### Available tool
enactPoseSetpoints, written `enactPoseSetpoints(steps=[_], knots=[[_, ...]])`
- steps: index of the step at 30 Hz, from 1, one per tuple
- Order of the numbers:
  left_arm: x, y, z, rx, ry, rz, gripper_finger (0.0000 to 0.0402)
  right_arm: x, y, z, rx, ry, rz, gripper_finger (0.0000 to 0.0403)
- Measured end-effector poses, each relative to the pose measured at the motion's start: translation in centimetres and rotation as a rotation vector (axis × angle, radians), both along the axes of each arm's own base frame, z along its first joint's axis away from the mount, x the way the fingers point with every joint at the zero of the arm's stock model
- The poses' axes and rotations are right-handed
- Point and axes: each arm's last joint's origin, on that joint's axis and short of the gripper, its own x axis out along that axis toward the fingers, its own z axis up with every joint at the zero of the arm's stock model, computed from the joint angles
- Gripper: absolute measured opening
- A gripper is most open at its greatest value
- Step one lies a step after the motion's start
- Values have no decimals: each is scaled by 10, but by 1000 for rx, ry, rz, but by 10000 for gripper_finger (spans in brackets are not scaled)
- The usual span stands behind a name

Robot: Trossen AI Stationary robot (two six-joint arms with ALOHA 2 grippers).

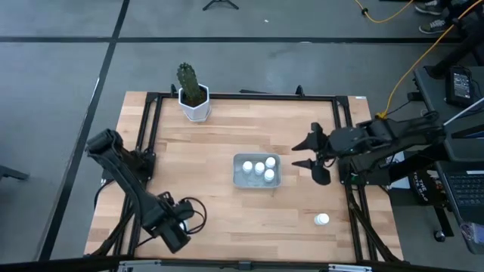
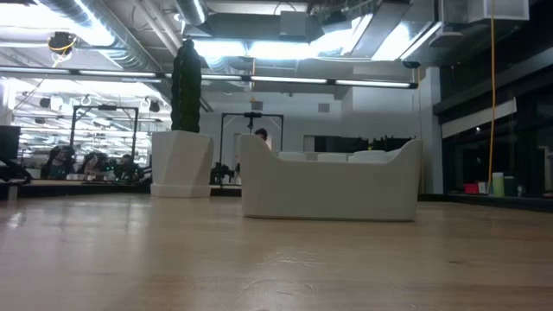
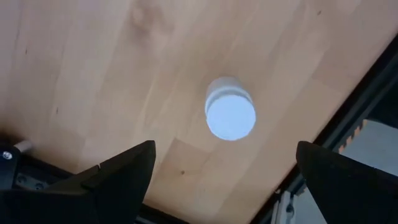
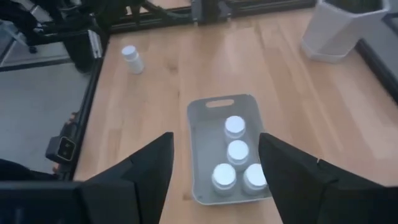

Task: Pick and place pill bottles into a basket
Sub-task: Put the white pill bottle into the gray bin

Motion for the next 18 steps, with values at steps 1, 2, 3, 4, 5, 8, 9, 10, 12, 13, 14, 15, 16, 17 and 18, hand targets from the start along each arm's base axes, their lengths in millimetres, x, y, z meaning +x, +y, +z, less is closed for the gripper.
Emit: enactPoseSetpoints(steps=[1, 2, 3, 4, 5, 8, 9, 10, 12, 13, 14, 15, 16, 17, 18], knots=[[1, -1, -2, 3, 3, -7, 380, 1, 1, -2, 8, 2, 7, 236], [2, -2, -6, 0, 1, -12, 380, 2, 1, -4, 9, 3, 9, 236], [2, -2, -10, -7, -3, -12, 380, 2, 1, -5, 11, 4, 12, 236], [3, -3, -15, -18, -12, -9, 380, 2, 1, -5, 14, 3, 15, 236], [4, -4, -20, -35, -22, -2, 380, 2, 1, -5, 14, 2, 16, 236], [4, -5, -35, -66, -45, 19, 380, 4, 2, -5, 12, -3, 20, 236], [4, -4, -39, -66, -44, 25, 380, 4, 2, -5, 13, -7, 24, 236], [3, -3, -43, -66, -45, 29, 380, 4, 2, -4, 18, -10, 32, 236], [1, -1, -52, -58, -38, 38, 380, 4, 3, -4, 27, -15, 41, 236], [0, 1, -56, -52, -32, 43, 380, 4, 3, -4, 30, -15, 41, 236], [-2, 2, -61, -47, -29, 44, 380, 4, 3, -4, 33, -15, 40, 236], [-3, 3, -65, -48, -30, 48, 380, 4, 3, -4, 35, -15, 40, 236], [-3, 4, -70, -50, -32, 53, 380, 4, 3, -4, 35, -16, 40, 236], [-4, 6, -73, -50, -32, 57, 380, 4, 3, -4, 35, -18, 39, 236], [-4, 6, -75, -51, -34, 57, 380, 4, 3, -3, 37, -20, 40, 236]])
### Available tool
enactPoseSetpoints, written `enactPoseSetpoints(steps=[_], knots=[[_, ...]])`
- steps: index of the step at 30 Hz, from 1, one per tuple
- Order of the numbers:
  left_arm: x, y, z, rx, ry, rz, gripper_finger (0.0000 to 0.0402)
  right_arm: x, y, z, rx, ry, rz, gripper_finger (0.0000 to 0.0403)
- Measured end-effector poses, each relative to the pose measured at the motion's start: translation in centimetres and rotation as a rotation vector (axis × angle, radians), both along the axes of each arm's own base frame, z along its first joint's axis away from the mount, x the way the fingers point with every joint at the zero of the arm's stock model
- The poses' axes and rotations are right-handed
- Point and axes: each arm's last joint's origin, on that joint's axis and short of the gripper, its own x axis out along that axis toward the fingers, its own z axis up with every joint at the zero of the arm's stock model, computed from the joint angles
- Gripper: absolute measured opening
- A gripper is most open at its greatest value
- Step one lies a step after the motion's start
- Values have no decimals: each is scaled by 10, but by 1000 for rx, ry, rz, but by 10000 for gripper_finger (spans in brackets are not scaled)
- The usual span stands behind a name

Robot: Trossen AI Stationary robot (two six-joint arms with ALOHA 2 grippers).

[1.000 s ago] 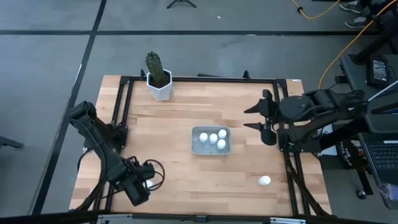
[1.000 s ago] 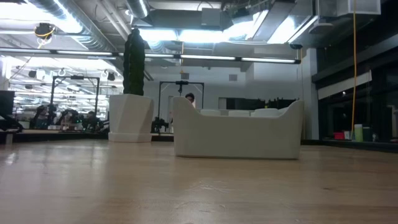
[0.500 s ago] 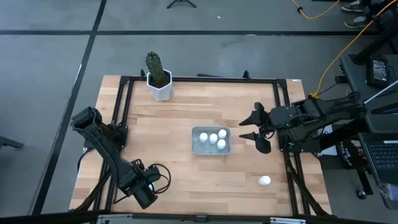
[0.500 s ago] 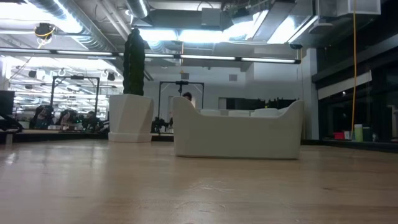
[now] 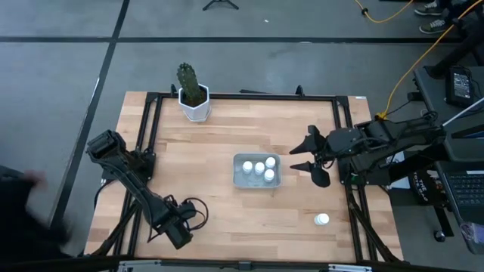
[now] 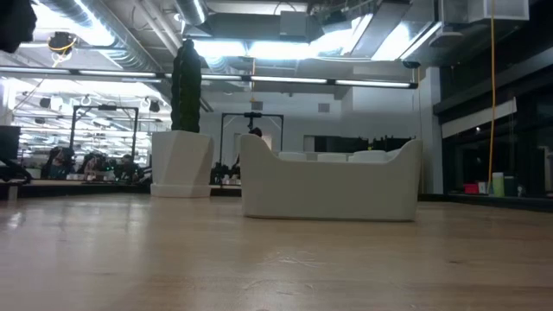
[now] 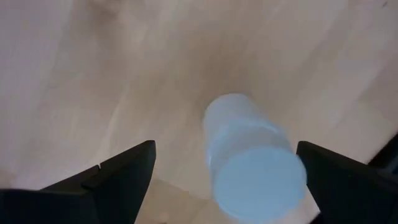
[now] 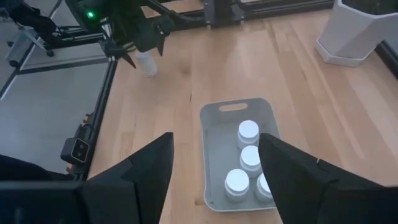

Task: Pick and place pill bottles into a basket
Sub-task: Put the white pill bottle into the gray bin

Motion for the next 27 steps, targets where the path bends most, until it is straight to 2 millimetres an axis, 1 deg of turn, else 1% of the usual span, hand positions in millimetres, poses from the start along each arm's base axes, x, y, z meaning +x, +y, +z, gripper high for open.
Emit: enactPoseSetpoints(steps=[4, 7, 11, 16, 24, 27], knots=[[3, -1, -5, -35, -39, 6, 380, 1, 0, 1, 10, -9, 6, 236], [6, -2, -5, -59, -63, 8, 379, 1, 0, 1, 9, -10, 7, 236], [7, -4, -5, -82, -73, 8, 360, 1, 0, 1, -6, -11, 17, 236], [7, -4, -5, -105, -48, 18, 302, 1, 0, 1, -15, -12, 22, 236], [13, 1, -4, -119, -44, 35, 173, 1, 0, 1, -16, -12, 23, 236], [18, 2, -2, -137, -66, 21, 170, 0, 1, 1, -13, -11, 27, 236]])
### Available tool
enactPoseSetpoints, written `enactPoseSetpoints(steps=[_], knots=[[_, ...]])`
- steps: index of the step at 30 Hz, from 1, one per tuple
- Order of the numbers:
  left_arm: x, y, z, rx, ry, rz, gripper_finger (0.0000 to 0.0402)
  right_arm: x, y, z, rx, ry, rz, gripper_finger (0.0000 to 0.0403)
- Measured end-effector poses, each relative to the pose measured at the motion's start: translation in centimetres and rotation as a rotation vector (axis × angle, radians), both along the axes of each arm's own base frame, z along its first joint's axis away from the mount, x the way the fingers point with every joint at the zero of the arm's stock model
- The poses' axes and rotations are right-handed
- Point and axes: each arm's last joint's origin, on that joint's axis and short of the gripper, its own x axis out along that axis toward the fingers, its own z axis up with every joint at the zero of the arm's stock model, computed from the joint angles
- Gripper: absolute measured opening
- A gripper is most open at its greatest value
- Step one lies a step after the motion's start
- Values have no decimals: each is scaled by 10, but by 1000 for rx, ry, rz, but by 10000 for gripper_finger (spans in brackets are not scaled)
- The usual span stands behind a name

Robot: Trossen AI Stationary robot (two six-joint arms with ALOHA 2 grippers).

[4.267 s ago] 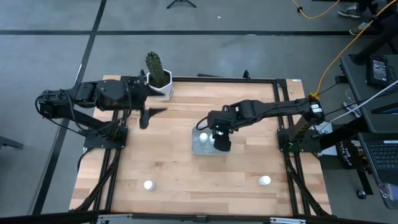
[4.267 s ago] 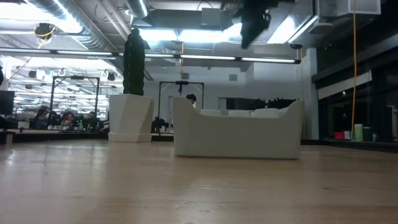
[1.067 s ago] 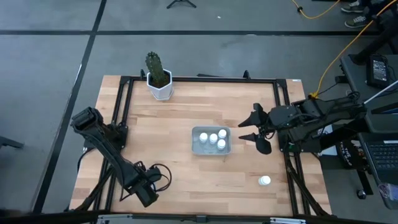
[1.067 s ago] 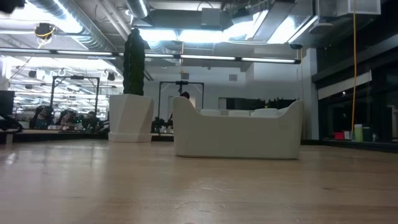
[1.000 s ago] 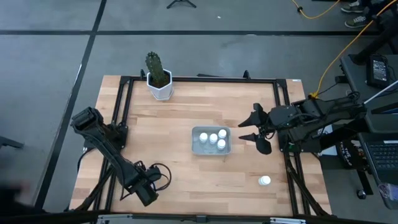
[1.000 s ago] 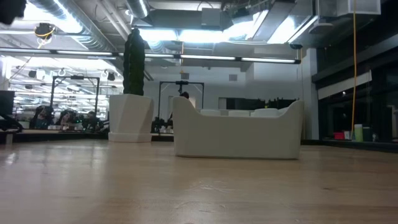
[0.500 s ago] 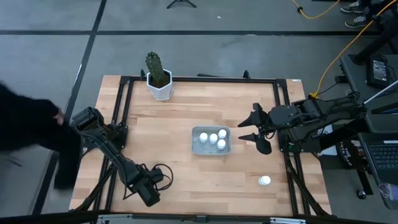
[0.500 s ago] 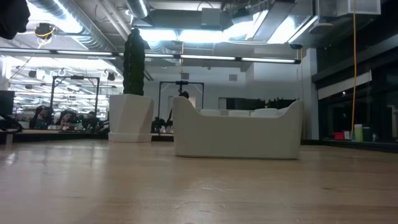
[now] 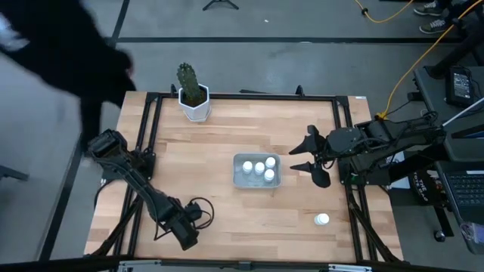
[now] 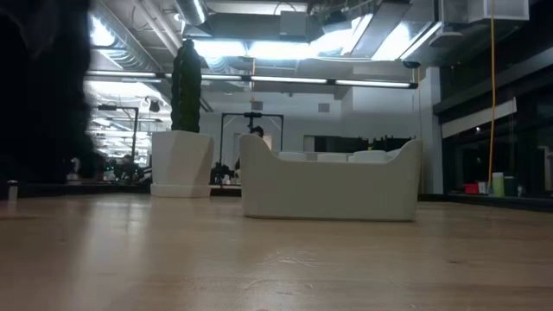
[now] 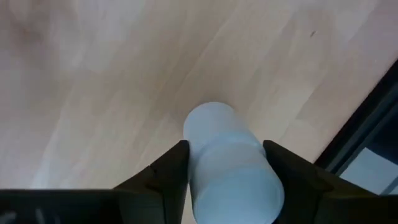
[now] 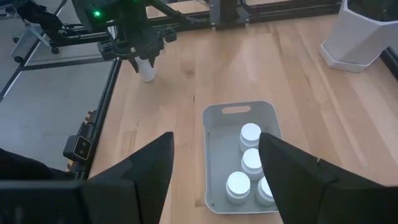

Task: Pick and place pill bottles into a basket
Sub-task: Put the white pill bottle into the gray bin

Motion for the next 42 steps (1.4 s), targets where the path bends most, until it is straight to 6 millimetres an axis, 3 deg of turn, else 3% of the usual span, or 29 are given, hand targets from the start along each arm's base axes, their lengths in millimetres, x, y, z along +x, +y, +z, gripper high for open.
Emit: enactPoseSetpoints(steps=[6, 11, 17, 22, 32, 37, 42], knots=[[21, 1, 21, -30, -96, -53, 170, 0, 0, 0, 4, 3, 11, 236], [46, 16, 63, 53, -161, -140, 170, 0, 1, 0, -5, 3, 27, 236], [76, 52, 126, 172, -274, -307, 170, 0, 1, 0, 14, 5, 14, 236], [98, 93, 156, 218, -364, -395, 170, -1, 0, -1, -17, 11, 32, 236], [120, 174, 161, 216, -392, -495, 170, -3, 0, -4, -38, 54, 37, 236], [127, 196, 156, 179, -405, -520, 170, -5, -1, -6, -25, 77, 24, 236], [137, 205, 141, 152, -375, -578, 170, -9, -2, -8, -12, 116, 2, 236]])
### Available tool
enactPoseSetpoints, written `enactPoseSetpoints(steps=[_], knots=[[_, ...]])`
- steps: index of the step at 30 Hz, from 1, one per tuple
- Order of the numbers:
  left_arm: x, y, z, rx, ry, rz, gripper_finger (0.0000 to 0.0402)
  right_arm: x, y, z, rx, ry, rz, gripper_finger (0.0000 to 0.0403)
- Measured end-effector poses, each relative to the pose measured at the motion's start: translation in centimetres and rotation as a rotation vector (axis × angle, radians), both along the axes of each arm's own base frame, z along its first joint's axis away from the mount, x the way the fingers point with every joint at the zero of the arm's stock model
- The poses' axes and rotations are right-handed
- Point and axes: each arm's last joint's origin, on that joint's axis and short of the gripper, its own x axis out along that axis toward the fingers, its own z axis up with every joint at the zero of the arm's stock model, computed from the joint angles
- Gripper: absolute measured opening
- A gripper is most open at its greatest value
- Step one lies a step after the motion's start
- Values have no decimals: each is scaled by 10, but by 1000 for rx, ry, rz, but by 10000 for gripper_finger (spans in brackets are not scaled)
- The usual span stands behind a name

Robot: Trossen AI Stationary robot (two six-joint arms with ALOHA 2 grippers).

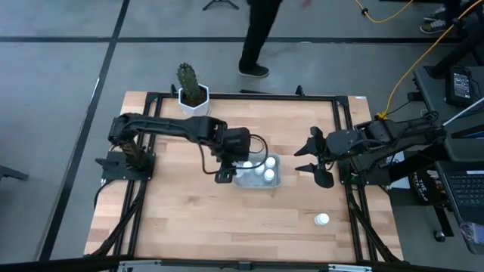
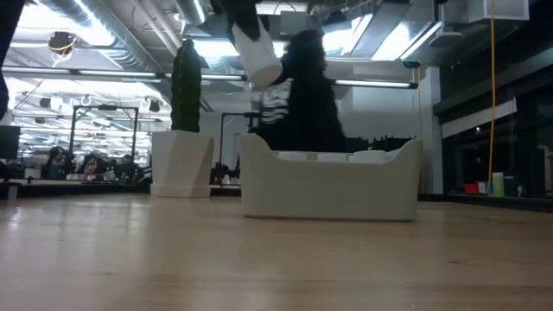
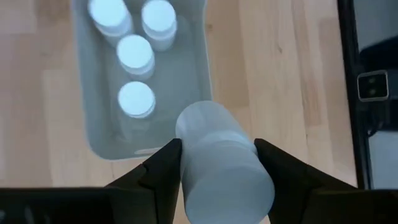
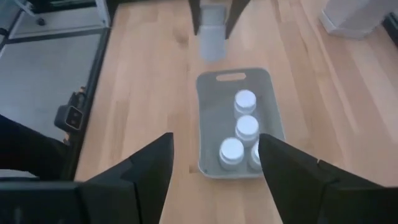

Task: Pick and place pill bottles into a basket
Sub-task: Put the white pill bottle into the gray bin

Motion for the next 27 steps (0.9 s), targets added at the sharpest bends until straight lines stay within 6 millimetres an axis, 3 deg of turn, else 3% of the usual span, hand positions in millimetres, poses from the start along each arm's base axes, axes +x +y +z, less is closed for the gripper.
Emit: enactPoseSetpoints(steps=[13, 27], knots=[[35, 1, -54, 41, 67, -106, 170, -16, -6, 6, -13, -20, -54, 236], [56, 2, -112, 41, 199, -139, 170, -18, -7, 7, -6, -25, -57, 236]])
